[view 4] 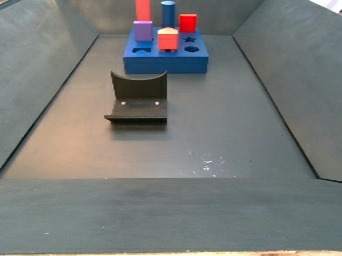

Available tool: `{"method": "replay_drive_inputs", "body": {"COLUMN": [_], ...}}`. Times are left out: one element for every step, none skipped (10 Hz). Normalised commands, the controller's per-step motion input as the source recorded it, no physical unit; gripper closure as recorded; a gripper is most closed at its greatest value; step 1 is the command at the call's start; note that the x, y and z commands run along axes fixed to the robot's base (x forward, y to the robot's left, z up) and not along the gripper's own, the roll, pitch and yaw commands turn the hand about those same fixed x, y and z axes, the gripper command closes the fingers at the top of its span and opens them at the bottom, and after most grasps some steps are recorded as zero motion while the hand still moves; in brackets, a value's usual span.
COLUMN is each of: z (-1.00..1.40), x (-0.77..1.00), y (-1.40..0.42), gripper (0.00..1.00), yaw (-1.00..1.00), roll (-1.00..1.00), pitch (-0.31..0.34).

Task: Pick up the hexagon object. Move up. Move to above the board. Insert the hexagon object.
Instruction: Insert the hexagon object.

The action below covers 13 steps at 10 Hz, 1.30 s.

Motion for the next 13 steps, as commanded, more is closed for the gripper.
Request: {"method": "replay_drive_inputs", "body": {"z": [-0.89,-0.93,-0.96,-0.98,-0.92,-0.77,-0.76,-0.80,-0.68,-0.62,-0.51,-0.33,-0.20], "x": [-0.06,0.00,0.00,0.00,0.00,0.12,0.07,0.04,0.03,0.00,0.00,0.00,-0.05], "y": [0.12,0.11,0.10,0.06,0.06,0.10,0.14,0.09,0.01,0.00,0.00,0.08,0.12], "gripper": [1.00,1.00,1.00,1.00,1.00,1.00,1.00,1.00,1.00,1.00,1.00,1.00,1.00], "yaw": [0.00,0.00,0.00,0.00,0.00,-0.14,-0.19,-0.16,-0.12,-0.06,0.00,0.00,0.00], "roll": [-0.06,-0.08,0.00,0.00,0.03,0.04,0.03,0.04,0.08,0.08,0.09,0.07,0.08], "pitch": [-0.093,-0.084,-0.029,-0.024,-0.027,0.000,0.000,0.000,0.000,-0.006,-0.036,0.000,0.000]}}
